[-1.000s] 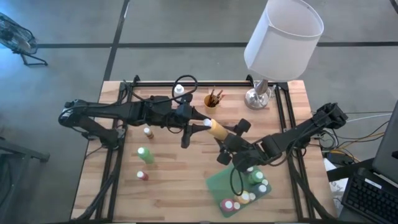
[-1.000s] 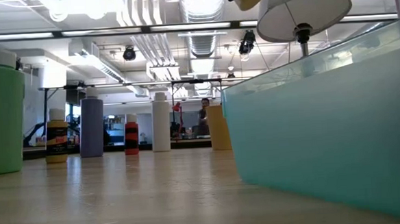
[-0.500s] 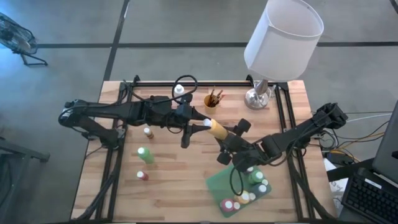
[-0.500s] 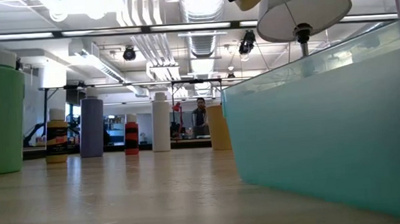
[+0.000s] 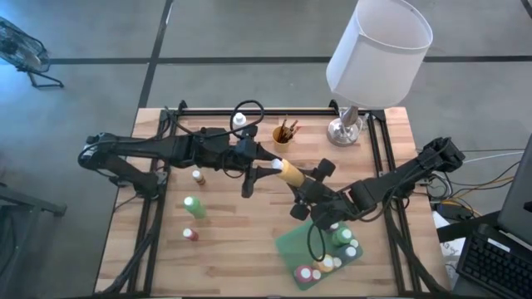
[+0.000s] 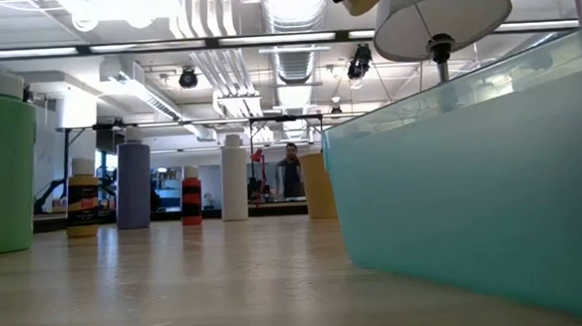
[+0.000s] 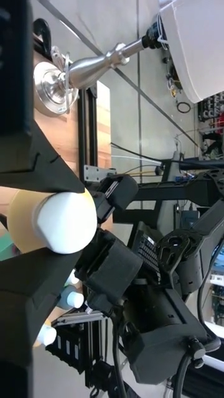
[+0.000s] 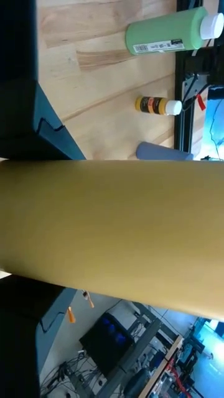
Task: Pick & Place Paint Supplies
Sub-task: Put the yellow paint bottle into the green bin
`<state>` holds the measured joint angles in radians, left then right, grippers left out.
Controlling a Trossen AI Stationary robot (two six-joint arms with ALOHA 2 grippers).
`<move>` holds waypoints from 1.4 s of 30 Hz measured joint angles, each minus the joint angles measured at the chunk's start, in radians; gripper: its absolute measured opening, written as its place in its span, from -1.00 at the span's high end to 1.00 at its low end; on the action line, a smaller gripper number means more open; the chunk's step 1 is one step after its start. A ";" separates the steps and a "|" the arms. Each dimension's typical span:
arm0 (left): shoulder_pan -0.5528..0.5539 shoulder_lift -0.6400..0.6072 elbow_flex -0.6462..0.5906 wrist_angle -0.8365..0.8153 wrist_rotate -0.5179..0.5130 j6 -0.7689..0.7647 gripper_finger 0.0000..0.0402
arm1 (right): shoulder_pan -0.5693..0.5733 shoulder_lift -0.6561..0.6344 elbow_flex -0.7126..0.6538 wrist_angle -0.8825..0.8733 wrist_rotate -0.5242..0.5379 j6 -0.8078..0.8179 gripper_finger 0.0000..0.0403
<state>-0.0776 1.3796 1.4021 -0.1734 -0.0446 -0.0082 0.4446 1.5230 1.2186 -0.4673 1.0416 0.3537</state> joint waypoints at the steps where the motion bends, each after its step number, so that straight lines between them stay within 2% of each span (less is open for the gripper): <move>1: 0.000 0.000 0.000 0.000 0.003 -0.002 0.27 | 0.000 0.000 0.000 0.000 0.000 -0.002 -0.08; 8: 0.000 0.000 0.000 0.006 0.008 -0.003 0.13 | -0.001 0.000 0.000 -0.001 -0.003 -0.002 -0.10; 12: -0.001 -0.001 0.000 0.005 -0.002 -0.014 -0.07 | -0.001 0.000 0.000 -0.001 -0.003 -0.001 -0.06; 18: -0.001 -0.044 0.001 -0.026 -0.114 0.014 -0.35 | 0.000 -0.001 0.000 -0.002 0.004 0.006 -0.06; 21: -0.002 -0.085 0.001 -0.090 -0.175 0.042 -0.37 | -0.001 -0.006 0.000 -0.014 0.005 0.006 -0.06; 24: -0.001 -0.138 -0.030 -0.119 -0.194 0.044 -0.37 | 0.003 -0.010 0.000 -0.049 -0.001 0.037 -0.05; 29: -0.006 -0.237 -0.195 -0.044 -0.184 0.060 -0.36 | 0.012 -0.011 -0.024 -0.038 -0.119 0.065 -0.05; 33: -0.005 -0.322 -0.401 0.137 -0.144 0.063 -0.36 | 0.030 -0.011 -0.098 0.083 -0.207 0.039 -0.06; 38: -0.006 -0.406 -0.659 0.429 -0.031 0.051 -0.36 | 0.058 -0.011 -0.216 0.333 -0.269 -0.011 -0.06; 42: -0.005 -0.418 -0.828 0.719 0.037 0.032 -0.36 | 0.068 -0.011 -0.305 0.661 -0.362 -0.149 -0.06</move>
<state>-0.0826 0.9617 0.5745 0.5459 -0.0080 0.0235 0.5125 1.5124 0.9140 0.1934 0.6796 0.2046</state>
